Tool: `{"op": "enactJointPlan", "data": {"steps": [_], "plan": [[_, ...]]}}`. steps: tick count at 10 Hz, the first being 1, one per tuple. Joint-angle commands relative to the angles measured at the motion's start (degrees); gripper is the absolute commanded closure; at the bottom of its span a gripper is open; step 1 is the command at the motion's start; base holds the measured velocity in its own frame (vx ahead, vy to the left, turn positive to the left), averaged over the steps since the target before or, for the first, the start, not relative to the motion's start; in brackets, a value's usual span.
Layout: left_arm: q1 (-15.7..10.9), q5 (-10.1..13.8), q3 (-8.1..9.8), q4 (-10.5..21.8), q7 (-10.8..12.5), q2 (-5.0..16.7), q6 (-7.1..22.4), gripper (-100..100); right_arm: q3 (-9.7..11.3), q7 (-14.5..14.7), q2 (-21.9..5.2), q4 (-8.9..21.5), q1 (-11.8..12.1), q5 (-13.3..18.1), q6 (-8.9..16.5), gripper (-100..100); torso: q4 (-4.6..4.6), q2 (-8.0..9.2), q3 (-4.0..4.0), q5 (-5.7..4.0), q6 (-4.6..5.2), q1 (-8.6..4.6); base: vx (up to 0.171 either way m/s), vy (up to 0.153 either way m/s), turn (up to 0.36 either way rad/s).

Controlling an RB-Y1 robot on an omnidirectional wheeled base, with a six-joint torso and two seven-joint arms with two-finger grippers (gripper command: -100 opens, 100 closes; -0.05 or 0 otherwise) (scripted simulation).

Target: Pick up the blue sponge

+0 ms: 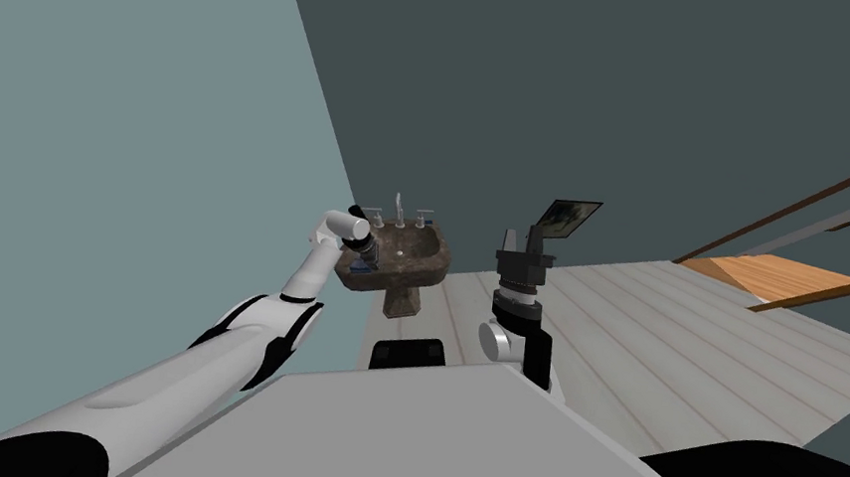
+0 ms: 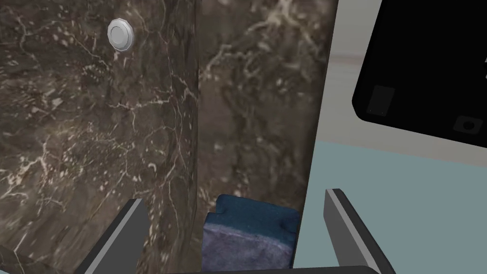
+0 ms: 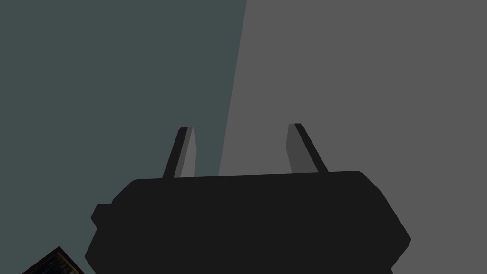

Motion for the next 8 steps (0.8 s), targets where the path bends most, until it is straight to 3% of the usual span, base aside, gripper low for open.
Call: {"op": "enactJointPlan", "data": {"steps": [1,4,7,8], "plan": [[-0.9,0.3,-0.38,0.6,0.4,0.5,2.9,-100,0.0,0.0,0.0,0.0,0.0,0.0,0.0,0,0.00,0.00,0.00,0.00,0.00,0.00,0.027,0.018,-0.031],[-1.4,0.5,-0.61,1.1,0.6,0.9,5.7,-100,0.0,0.0,0.0,0.0,0.0,0.0,0.0,0,0.01,0.05,0.03,-0.02,0.01,-0.05,0.022,0.013,-0.023],[-2.3,0.7,-0.95,1.7,1.0,1.5,10.4,-100,0.0,0.0,0.0,0.0,0.0,0.0,0.0,0,0.01,0.01,0.01,-0.01,0.01,-0.01,0.036,0.024,-0.026],[-2.3,0.7,-0.88,1.7,0.9,1.4,9.5,-100,0.0,0.0,0.0,0.0,0.0,0.0,0.0,0,0.00,-0.01,-0.01,0.00,0.00,0.00,0.019,0.011,-0.001]]}}
